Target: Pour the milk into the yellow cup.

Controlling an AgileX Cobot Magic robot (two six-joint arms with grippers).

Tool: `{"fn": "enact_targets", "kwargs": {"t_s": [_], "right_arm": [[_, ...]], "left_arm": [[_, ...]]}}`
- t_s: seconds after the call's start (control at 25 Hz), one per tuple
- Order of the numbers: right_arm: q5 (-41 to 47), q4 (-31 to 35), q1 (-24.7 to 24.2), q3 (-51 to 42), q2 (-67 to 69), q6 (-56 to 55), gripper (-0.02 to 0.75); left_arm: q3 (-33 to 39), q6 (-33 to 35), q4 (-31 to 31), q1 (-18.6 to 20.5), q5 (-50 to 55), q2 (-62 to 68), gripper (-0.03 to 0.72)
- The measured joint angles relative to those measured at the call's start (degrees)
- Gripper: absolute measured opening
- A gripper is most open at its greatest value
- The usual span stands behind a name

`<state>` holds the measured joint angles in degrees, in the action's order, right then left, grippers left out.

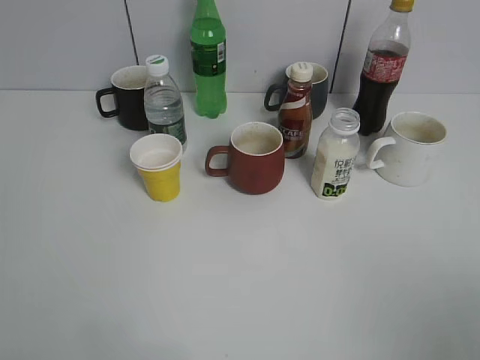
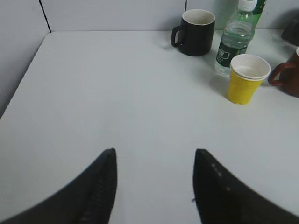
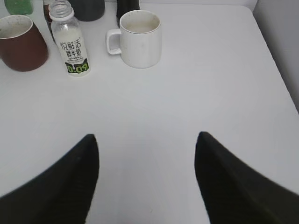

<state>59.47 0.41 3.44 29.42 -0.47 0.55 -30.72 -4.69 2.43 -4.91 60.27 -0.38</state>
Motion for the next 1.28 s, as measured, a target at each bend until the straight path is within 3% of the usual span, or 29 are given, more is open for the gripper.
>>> {"fn": "enact_targets", "kwargs": {"t_s": [0.44,1.28], "right_arm": [[0.0,-0.4,0.0,0.0,0.0,0.0,0.483],[0.0,0.0,0.0,0.0,-0.1,0.0,0.483]], "left_arm": [[0.0,0.0,0.0,0.0,0.0,0.0,0.376],[0.0,0.0,0.0,0.0,0.0,0.0,0.247]]}}
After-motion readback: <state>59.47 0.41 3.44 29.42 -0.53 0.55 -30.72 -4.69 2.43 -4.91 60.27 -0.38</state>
